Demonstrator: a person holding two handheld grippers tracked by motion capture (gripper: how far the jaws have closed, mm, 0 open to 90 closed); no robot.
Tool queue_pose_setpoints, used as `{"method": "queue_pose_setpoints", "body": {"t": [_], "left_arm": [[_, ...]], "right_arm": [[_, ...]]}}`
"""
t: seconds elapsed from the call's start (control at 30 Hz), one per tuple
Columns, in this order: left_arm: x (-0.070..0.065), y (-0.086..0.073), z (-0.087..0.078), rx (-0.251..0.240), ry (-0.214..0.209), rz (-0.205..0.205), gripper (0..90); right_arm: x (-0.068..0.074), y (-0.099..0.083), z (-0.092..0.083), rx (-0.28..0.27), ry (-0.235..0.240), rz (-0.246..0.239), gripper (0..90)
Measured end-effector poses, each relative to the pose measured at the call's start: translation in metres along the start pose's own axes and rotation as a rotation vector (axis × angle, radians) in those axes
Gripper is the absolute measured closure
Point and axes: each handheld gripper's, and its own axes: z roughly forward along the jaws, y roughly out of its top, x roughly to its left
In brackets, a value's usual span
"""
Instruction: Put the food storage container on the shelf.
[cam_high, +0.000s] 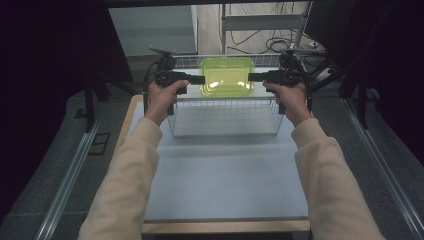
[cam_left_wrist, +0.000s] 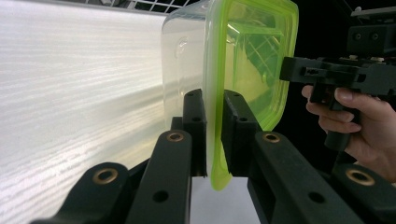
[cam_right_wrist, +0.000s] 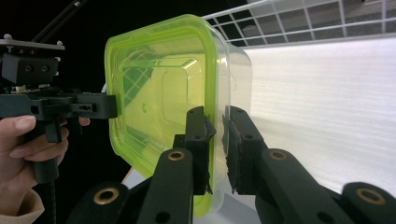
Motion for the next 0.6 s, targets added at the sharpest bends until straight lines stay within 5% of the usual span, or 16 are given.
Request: {"method": "queue_pose_setpoints", "body": {"t": [0.4,0.6], "left_arm": [[0.015,0.005,0.013,-0.019,-0.003,-0.039,81.0],[0.016,0.007,0.017,-0.045,0.055,-0.02,70.4]], "right_arm": [[-0.01,0.005,0.011,0.006,-0.029,0.012,79.0],[-0.009,0.006,0.018,0.011,-0.081,-0.029,69.9]]}}
